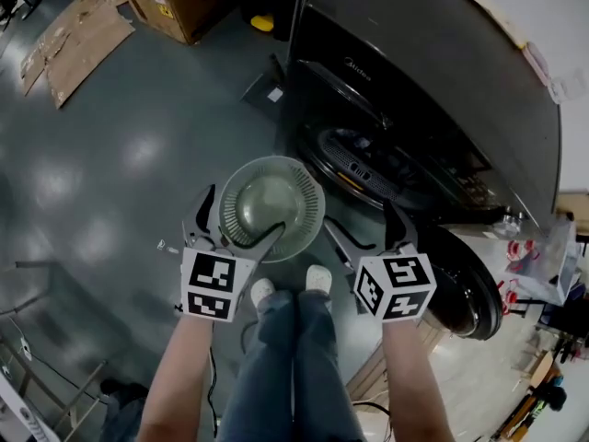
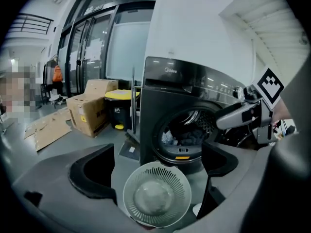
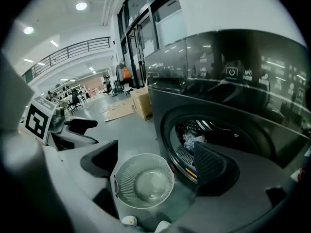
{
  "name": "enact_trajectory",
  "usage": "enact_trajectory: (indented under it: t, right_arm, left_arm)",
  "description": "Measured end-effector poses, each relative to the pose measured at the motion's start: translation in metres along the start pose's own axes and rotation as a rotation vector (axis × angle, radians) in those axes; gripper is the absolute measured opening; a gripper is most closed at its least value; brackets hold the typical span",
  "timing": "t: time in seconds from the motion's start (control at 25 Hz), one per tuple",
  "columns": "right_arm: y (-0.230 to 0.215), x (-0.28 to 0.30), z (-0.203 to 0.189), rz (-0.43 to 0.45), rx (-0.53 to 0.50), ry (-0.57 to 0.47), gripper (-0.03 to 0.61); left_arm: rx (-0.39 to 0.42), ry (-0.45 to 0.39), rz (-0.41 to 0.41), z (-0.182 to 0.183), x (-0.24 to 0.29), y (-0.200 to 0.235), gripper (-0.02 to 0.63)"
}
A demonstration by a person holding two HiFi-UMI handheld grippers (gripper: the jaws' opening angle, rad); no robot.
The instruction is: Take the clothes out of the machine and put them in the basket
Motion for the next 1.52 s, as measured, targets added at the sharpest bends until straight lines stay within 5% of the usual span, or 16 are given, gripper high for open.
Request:
enact_trajectory:
  t: [0.48, 1.04, 1.24, 1.52]
  right_arm:
    - [-0.031, 0.067, -0.078, 0.026, -0.03, -0.007, 0.485]
    - [-0.076, 0.139, -0.138, -0.028, -0.033, -0.03, 0.476]
    - [-0.093, 0.177, -0.149, -0.039, -0.051, -0.023, 0.474]
    - [-0.136, 0.238, -0.137, -0.093, 0.067, -0.066, 0.476]
  left_arm:
    - [0.066, 0.056, -0.002, -0.071, 0.065, -0.011, 0.561]
    - [0.04, 0.078, 0.047, -0.122, 0.137, -0.014, 0.561]
    - [0.024, 0.081, 0.095, -0.128, 0.157, 0.001, 0.56]
    - [0.024, 0.075, 0.146, -0.126, 0.191, 0.009, 0.561]
Point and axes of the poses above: the fingertips, and each gripper's own axes: x forward along the fingers, y to its left, z out of its top, the point moved 3 cm from there along -x, backward along the fingers, and after that the axes turned 10 degrees about -z, right-handed, at the moved point
